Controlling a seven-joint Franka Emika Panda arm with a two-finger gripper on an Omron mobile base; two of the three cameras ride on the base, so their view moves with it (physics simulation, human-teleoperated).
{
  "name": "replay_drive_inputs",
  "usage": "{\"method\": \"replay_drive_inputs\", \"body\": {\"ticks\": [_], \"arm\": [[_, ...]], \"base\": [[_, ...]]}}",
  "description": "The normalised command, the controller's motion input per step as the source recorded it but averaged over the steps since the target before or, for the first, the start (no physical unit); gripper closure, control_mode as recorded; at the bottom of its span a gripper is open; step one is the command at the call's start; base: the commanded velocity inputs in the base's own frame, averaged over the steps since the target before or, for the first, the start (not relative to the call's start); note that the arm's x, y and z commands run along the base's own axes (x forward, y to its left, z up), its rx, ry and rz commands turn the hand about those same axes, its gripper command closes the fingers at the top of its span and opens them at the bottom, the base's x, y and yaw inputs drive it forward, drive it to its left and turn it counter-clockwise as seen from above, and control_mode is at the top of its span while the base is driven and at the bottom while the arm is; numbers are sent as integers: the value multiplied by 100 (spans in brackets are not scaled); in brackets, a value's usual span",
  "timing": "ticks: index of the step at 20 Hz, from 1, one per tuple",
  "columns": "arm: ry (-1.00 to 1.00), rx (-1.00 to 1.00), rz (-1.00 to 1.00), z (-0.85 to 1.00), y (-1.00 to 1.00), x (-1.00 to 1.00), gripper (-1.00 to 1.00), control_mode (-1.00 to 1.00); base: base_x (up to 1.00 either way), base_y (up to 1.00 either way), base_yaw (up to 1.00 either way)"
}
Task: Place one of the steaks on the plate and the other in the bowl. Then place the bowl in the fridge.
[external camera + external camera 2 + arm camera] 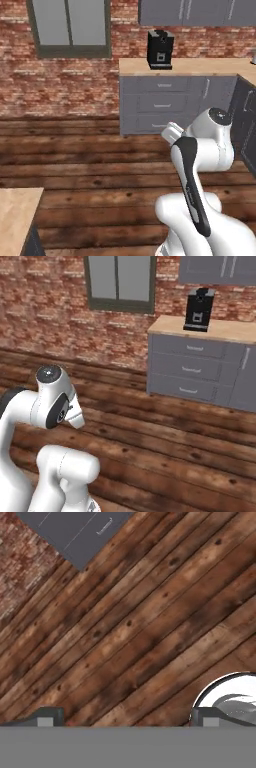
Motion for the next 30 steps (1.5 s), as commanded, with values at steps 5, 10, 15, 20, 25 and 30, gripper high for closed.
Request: {"method": "replay_drive_inputs", "body": {"ticks": [5,10,15,20,25,30], "arm": [[0,0,0,0,0,0,-100,100],[0,0,0,0,0,0,-100,100],[0,0,0,0,0,0,-100,100],[0,0,0,0,0,0,-100,100],[0,0,0,0,0,0,-100,100],[0,0,0,0,0,0,-100,100]], "base": [[-30,-26,-49],[-49,-23,-43],[-65,-39,-40],[-48,-53,-42],[-20,-55,-48],[-5,-54,-47]]}}
